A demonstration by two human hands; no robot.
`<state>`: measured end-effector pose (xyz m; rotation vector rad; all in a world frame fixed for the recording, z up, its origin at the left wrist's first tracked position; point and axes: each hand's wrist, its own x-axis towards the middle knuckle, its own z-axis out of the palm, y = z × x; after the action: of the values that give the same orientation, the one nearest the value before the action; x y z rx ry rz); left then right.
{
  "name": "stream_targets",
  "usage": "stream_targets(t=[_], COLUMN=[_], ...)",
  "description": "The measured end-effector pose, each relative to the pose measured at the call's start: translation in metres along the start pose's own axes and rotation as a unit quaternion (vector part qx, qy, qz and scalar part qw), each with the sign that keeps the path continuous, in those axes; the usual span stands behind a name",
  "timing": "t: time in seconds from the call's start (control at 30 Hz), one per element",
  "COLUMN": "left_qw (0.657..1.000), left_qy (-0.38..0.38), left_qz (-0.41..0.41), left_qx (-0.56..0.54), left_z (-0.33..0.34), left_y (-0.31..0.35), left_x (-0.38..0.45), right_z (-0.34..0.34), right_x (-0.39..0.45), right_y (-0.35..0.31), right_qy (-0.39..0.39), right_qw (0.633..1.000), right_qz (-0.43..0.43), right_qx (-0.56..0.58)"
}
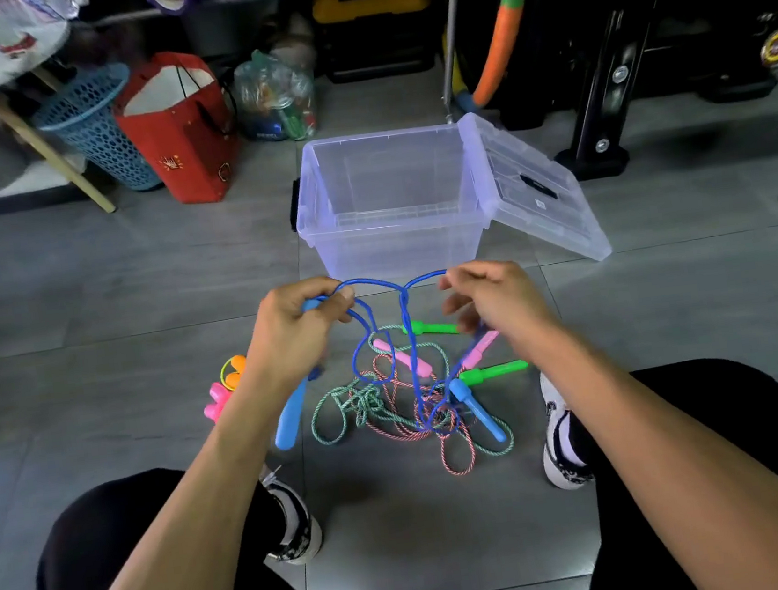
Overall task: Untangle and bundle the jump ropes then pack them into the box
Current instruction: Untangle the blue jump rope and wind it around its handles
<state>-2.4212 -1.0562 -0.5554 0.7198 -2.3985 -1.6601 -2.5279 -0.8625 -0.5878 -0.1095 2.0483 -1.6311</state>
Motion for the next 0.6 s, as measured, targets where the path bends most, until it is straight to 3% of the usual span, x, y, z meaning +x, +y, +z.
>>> stream_targets(t=[0.07, 0.13, 0.2, 0.3, 0.43, 0.6], left_qw=[1.000, 0.999, 0.999, 0.998, 0.994, 0.993], left_qy=[-0.011, -0.035, -0.040, -0.050, -0.098, -0.108], left_qz=[0.001, 0.016, 0.024, 0.029, 0.047, 0.051], left_qx=[-0.007, 0.000, 0.005, 0.004, 0.009, 0.015], left_z=[-0.002, -0.001, -0.001, -0.004, 0.000, 0.003], left_y=[0.001, 0.002, 0.003, 0.006, 0.010, 0.009], left_x=[-0.001, -0.004, -0.006, -0.007, -0.014, -0.014], right_z=[-0.004, -0.001, 0.004, 0.010, 0.022, 0.026], right_x=[0.008, 0.010, 0.006, 0.005, -0.005, -0.004], right_y=[0.011, 0.024, 0.026, 0.023, 0.006, 0.006], right_qy=[0.040, 0.024, 0.002, -0.029, -0.129, -0.136], right_qw=[0.979, 0.923, 0.901, 0.905, 0.949, 0.927], right_qz=[-0.067, -0.127, -0.114, -0.160, -0.164, -0.240], right_qx=[-0.187, -0.363, -0.418, -0.393, -0.235, -0.255])
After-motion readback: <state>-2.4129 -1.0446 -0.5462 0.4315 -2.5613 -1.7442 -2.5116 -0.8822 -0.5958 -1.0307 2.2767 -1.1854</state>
